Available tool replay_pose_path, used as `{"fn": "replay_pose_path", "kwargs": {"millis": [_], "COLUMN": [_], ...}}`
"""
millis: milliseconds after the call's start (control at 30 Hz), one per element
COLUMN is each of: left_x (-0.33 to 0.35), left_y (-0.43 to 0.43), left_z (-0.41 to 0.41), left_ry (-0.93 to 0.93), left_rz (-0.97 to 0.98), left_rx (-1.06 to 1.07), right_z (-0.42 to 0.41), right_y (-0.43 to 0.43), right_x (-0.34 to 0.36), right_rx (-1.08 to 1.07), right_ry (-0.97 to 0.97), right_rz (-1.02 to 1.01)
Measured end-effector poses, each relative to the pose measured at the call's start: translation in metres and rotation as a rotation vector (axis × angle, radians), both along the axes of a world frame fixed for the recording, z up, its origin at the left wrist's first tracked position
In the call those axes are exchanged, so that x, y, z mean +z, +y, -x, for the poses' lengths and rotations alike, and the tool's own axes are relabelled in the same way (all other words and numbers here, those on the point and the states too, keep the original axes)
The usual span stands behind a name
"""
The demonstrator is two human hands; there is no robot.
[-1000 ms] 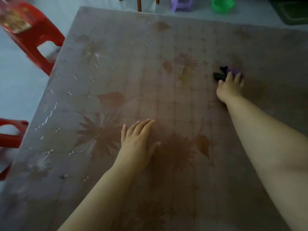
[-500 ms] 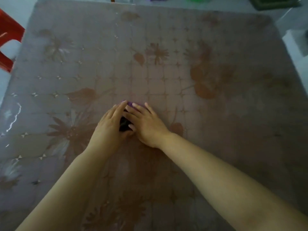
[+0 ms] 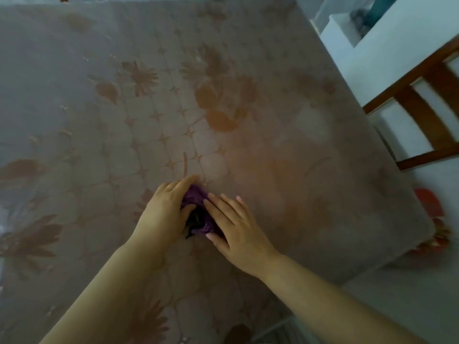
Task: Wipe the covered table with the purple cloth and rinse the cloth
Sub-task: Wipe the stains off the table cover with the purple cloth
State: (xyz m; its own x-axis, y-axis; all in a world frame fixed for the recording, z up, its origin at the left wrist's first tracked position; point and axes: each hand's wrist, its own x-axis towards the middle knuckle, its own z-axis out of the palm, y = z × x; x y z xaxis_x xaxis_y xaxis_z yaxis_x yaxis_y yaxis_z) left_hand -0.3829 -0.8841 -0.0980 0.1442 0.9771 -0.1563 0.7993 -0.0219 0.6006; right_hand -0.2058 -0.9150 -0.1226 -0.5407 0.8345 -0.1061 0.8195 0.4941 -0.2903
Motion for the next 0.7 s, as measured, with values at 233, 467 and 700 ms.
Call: {"fn": "replay_pose_path", "kwargs": {"millis": [233, 467, 700], "left_x": [-0.001, 0.002, 0.007], "left_y": [0.0, -0.015, -0.05], "left_z": [0.007, 0.026, 0.066], "left_ry": [-0.005, 0.058, 0.144], "left_rz": [-0.002, -0.004, -0.013], "left_rx": [0.038, 0.091, 0.205], "right_z": [0.038, 0.02, -0.046], "right_y": [0.002, 0.052, 0.173], "right_x": [-0.001, -0.016, -0.008], "right_rx": [-0.029, 0.133, -0.697], "right_ry": [0.13, 0.028, -0.093], "right_rz": [0.103, -0.214, -0.033]}}
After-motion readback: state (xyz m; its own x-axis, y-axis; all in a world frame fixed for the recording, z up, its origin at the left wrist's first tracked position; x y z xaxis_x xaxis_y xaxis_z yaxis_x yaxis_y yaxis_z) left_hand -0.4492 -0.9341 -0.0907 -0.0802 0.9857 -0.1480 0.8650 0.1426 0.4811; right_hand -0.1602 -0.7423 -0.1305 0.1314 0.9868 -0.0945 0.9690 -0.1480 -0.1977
